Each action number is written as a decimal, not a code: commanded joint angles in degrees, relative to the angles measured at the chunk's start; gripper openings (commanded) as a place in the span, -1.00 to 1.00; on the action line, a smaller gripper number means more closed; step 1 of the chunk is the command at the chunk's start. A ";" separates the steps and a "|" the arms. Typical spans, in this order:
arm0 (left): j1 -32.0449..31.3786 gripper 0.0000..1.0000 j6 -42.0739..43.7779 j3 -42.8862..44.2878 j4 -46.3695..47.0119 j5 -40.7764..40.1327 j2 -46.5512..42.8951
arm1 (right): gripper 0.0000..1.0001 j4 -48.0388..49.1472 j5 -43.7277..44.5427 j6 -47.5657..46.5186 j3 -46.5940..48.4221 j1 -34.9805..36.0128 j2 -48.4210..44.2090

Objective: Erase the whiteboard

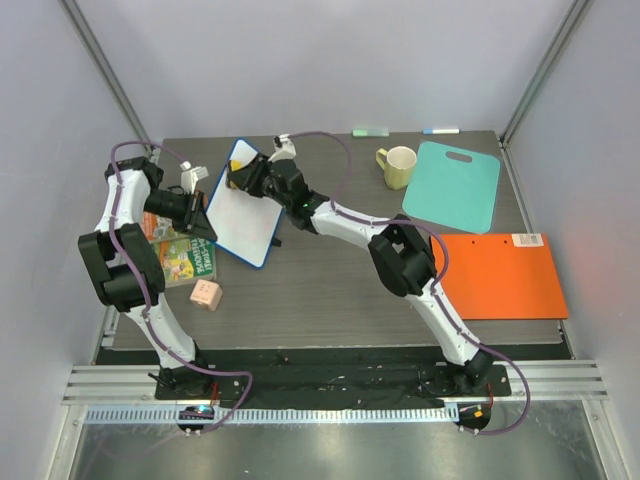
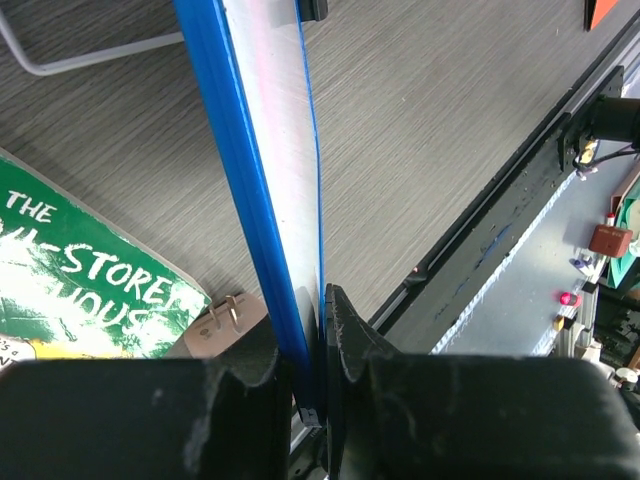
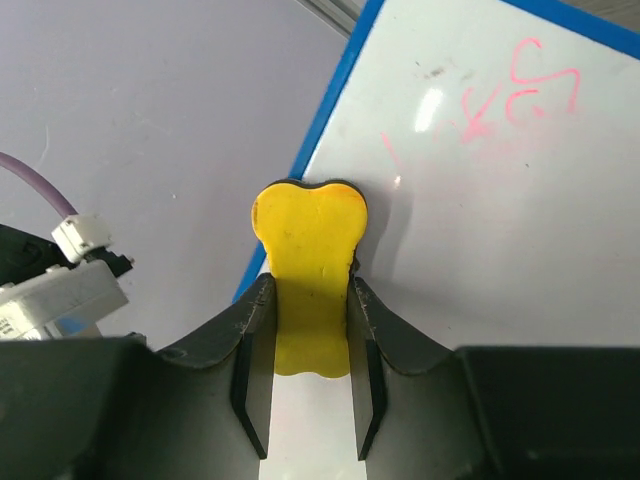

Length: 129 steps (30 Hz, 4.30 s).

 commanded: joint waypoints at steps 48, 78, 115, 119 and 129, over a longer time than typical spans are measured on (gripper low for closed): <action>-4.24 -1.00 0.88 6.38 -6.63 3.84 -2.59 | -0.97 0.85 18.53 -2.38 -59.49 11.64 -39.81; -3.36 -1.00 -8.97 3.57 5.24 7.61 -5.31 | -0.98 8.93 25.31 -7.13 -38.06 3.03 -18.05; -3.36 -1.00 -11.25 5.33 5.94 9.55 -3.90 | -0.97 12.54 15.64 3.33 -40.87 17.35 -11.53; -3.36 -1.00 -11.34 5.15 6.12 9.72 -3.90 | -0.98 12.27 14.76 4.03 -39.90 19.46 -10.48; -3.36 -1.00 -11.87 4.98 6.65 8.94 -4.34 | -0.98 12.71 18.53 4.65 -42.26 19.65 -12.32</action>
